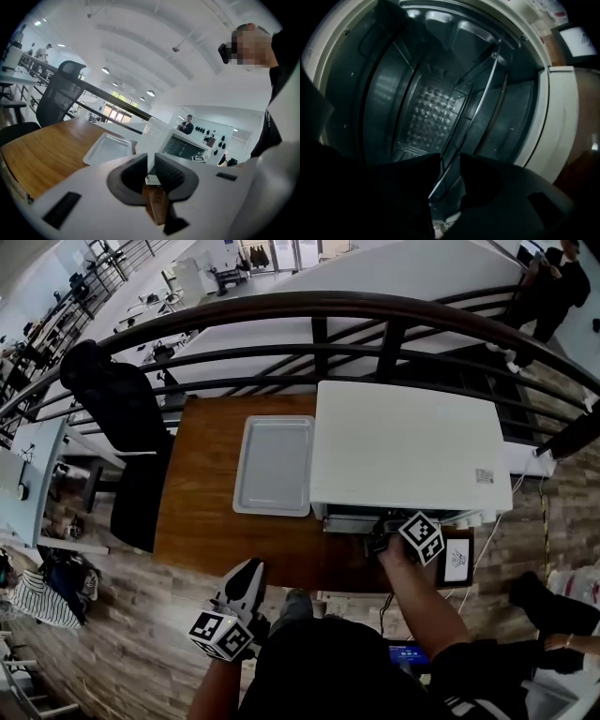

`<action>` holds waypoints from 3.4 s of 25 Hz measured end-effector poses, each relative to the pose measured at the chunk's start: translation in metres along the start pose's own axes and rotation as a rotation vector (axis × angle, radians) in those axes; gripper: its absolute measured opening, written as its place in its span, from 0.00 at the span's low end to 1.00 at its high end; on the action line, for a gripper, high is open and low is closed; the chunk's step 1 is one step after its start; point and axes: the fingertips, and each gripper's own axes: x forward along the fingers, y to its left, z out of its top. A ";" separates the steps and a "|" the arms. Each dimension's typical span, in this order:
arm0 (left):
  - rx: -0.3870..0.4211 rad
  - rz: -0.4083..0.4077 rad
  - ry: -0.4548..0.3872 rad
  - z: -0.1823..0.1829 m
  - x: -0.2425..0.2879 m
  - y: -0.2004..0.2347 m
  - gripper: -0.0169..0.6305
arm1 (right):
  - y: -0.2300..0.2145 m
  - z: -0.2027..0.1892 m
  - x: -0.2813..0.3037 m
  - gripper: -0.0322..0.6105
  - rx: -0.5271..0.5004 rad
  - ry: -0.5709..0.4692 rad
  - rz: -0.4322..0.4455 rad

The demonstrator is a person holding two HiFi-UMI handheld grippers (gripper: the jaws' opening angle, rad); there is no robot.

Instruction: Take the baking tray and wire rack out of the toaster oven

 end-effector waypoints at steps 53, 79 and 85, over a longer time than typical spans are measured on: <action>-0.048 -0.303 0.133 -0.043 -0.069 -0.027 0.11 | -0.003 -0.080 -0.186 0.05 0.202 -0.029 0.175; 0.038 -0.322 0.167 -0.052 -0.099 0.006 0.11 | 0.032 -0.189 -0.274 0.05 0.159 0.177 0.347; 0.018 -0.282 0.164 -0.056 -0.125 0.031 0.11 | 0.041 -0.236 -0.283 0.05 0.130 0.271 0.364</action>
